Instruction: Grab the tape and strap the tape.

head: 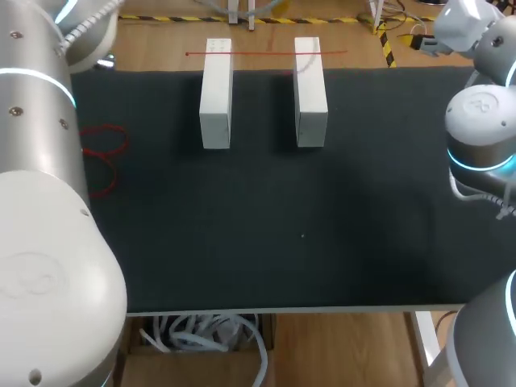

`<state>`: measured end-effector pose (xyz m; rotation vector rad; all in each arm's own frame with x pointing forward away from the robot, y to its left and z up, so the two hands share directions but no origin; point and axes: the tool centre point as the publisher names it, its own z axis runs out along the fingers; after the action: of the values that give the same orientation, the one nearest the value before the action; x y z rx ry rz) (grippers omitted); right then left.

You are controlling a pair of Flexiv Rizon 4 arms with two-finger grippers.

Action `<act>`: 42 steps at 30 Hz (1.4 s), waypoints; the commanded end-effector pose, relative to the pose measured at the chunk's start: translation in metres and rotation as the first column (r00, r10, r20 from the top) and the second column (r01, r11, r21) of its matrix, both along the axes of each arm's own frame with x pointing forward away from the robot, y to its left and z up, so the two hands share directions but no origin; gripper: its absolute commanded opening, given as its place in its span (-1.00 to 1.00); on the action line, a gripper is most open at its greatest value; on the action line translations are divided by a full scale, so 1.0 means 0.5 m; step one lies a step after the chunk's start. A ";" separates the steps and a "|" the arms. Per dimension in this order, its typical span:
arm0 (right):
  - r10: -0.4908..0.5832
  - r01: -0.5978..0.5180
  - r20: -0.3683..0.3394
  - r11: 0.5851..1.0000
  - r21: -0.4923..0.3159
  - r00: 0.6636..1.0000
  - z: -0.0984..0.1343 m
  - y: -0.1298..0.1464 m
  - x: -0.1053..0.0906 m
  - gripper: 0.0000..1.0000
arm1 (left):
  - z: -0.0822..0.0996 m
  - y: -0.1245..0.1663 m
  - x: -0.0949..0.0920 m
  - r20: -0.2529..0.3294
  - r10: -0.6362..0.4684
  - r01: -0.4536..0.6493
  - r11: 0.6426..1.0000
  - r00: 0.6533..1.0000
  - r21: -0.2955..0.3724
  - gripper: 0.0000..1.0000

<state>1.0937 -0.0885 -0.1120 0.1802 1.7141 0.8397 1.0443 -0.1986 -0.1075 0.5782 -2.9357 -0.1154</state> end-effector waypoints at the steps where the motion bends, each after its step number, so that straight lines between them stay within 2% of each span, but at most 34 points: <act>1: 0.171 -0.180 0.127 0.982 0.062 0.977 -0.003 -0.007 -0.002 1.00 | 0.022 0.144 -0.073 0.096 0.162 -0.164 0.986 0.982 0.007 -1.00; 3: 0.171 -0.180 0.127 0.982 0.062 0.977 -0.003 -0.007 -0.002 1.00 | 0.023 0.191 -0.087 0.082 0.203 -0.207 0.978 0.976 0.041 -1.00; 5: 0.171 -0.180 0.127 0.982 0.062 0.977 -0.003 -0.007 -0.002 1.00 | 0.021 0.238 -0.104 0.071 0.248 -0.251 0.967 0.966 0.047 -1.00; 7: 0.171 -0.180 0.127 0.982 0.062 0.977 -0.003 -0.007 -0.002 1.00 | 0.014 0.274 -0.120 0.037 0.274 -0.276 0.958 0.961 0.075 -1.00; 8: 0.171 -0.180 0.127 0.982 0.062 0.977 -0.003 -0.007 -0.002 1.00 | 0.010 0.291 -0.130 0.036 0.298 -0.300 0.952 0.954 0.059 -1.00; 16: 0.171 -0.180 0.127 0.982 0.062 0.977 -0.003 -0.007 -0.002 1.00 | -0.008 0.345 -0.159 -0.043 0.330 -0.326 0.942 0.943 0.076 -1.00; 17: 0.171 -0.180 0.127 0.982 0.062 0.977 -0.003 -0.007 -0.002 1.00 | -0.008 0.345 -0.159 -0.043 0.330 -0.326 0.942 0.943 0.076 -0.91; 18: 0.171 -0.180 0.127 0.982 0.062 0.977 -0.003 -0.007 -0.002 1.00 | -0.008 0.345 -0.159 -0.043 0.330 -0.326 0.942 0.943 0.076 -0.10; 19: 0.171 -0.180 0.127 0.982 0.062 0.977 -0.003 -0.007 -0.002 1.00 | -0.008 0.345 -0.159 -0.043 0.330 -0.326 0.942 0.943 0.076 1.00; 42: 0.171 -0.180 0.127 0.982 0.062 0.977 -0.003 -0.007 -0.002 1.00 | -0.008 0.345 -0.159 -0.043 0.330 -0.326 0.942 0.943 0.076 1.00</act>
<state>1.0940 -0.0896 -0.1114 0.0512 1.6304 0.9958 0.9661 -0.0261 -0.1113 1.0442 -2.7433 -0.1907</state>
